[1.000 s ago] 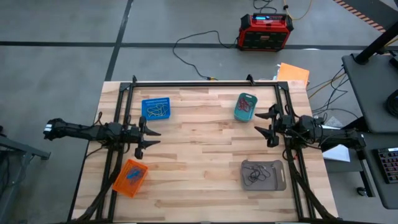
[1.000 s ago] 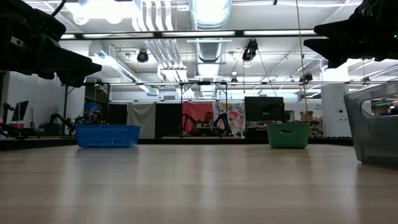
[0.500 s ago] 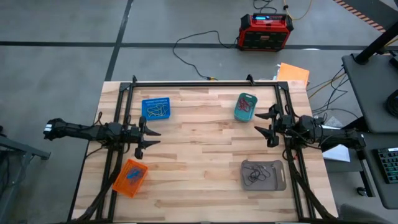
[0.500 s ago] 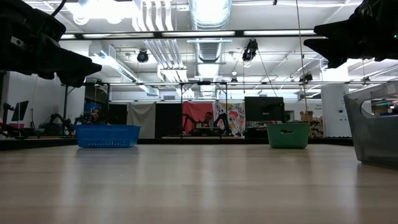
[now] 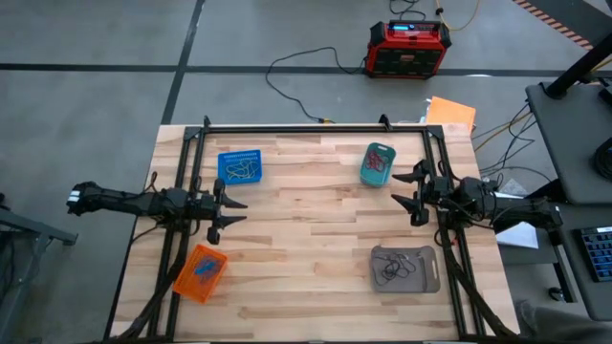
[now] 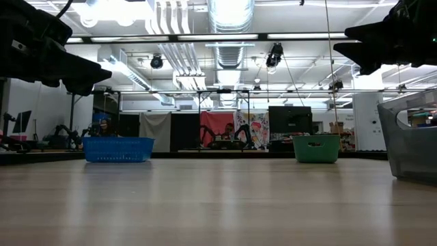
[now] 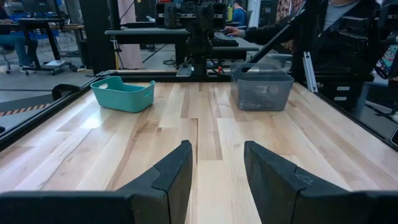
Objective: Sort rubber bands into baskets
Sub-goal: Return to Home Position
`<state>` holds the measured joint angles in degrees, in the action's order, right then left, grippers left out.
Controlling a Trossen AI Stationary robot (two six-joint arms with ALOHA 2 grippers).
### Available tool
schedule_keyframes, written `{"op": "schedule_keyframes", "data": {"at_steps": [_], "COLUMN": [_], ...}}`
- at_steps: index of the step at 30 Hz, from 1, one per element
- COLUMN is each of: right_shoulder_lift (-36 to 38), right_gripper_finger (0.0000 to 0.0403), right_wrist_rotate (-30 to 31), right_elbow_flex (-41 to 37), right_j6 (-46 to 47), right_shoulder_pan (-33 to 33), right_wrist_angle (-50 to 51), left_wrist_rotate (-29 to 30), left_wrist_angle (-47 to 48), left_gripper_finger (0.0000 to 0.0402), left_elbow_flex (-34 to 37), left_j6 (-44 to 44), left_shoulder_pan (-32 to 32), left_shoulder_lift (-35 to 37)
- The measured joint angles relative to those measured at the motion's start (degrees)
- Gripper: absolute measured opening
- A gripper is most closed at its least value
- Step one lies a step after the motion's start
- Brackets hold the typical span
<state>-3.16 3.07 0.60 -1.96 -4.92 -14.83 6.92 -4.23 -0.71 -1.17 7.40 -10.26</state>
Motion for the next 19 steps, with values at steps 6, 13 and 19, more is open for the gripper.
{"op": "schedule_keyframes", "data": {"at_steps": [6, 13, 19], "right_shoulder_lift": [0.0, 0.0, 0.0], "right_gripper_finger": [0.0262, 0.0263, 0.0270], "right_wrist_rotate": [0.0, 0.0, 0.0], "right_elbow_flex": [0.0, 0.0, 0.0], "right_j6": [0.0, -0.1, 0.0], "right_shoulder_pan": [0.0, 0.0, 0.0], "right_wrist_angle": [0.0, 0.0, 0.0], "left_wrist_rotate": [0.0, 0.0, 0.0], "left_wrist_angle": [0.0, 0.0, 0.0], "left_gripper_finger": [0.0130, 0.0130, 0.0130], "left_elbow_flex": [0.0, 0.0, 0.0], "left_j6": [0.0, 0.0, 0.0], "left_shoulder_pan": [0.0, 0.0, 0.0], "left_shoulder_lift": [0.0, 0.0, 0.0]}}
